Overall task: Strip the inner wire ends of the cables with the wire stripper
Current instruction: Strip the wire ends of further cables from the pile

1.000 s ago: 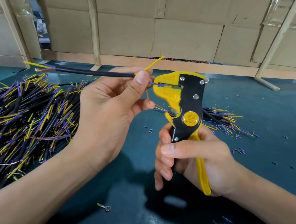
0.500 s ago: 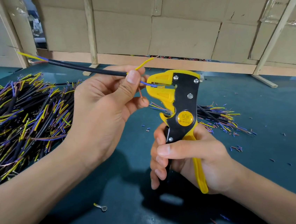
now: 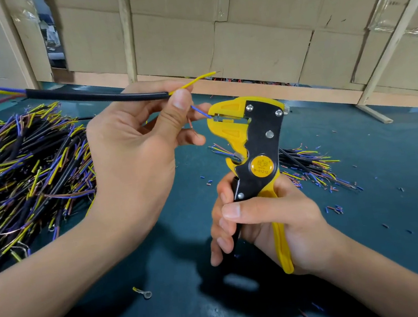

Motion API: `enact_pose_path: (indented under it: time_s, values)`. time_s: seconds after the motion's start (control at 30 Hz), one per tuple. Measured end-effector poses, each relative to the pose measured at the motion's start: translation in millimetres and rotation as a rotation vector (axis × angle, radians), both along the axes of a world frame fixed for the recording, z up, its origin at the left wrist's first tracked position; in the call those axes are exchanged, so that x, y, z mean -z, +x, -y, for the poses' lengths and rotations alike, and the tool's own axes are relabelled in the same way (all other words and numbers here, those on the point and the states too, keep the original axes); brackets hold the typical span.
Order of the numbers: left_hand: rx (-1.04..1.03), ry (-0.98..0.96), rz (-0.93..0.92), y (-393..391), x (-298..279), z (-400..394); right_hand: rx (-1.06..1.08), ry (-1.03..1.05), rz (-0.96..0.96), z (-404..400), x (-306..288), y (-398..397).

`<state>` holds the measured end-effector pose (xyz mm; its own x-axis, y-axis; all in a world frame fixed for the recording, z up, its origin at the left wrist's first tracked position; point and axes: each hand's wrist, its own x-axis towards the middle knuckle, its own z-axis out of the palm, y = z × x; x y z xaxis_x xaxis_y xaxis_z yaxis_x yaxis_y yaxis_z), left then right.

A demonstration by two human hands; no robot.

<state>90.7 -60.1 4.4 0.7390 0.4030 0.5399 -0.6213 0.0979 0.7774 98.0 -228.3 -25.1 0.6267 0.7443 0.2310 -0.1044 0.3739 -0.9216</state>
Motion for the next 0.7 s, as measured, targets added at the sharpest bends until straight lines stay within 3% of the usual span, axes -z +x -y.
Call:
enact_pose_path:
  time_s: [0.2,0.47,0.7]
  values:
    - [-0.080,0.041,0.012,-3.5,-1.9,6.1,-0.010,0.024,-0.026,0.6,3.0,2.2]
    - [-0.007,0.017,0.009,-4.9,-2.2,8.6,-0.034,0.033,-0.057,0.8,2.6,1.7]
    - [-0.070,0.164,0.006,-3.1,1.2,7.0,-0.034,0.037,-0.075,0.4,0.0,0.9]
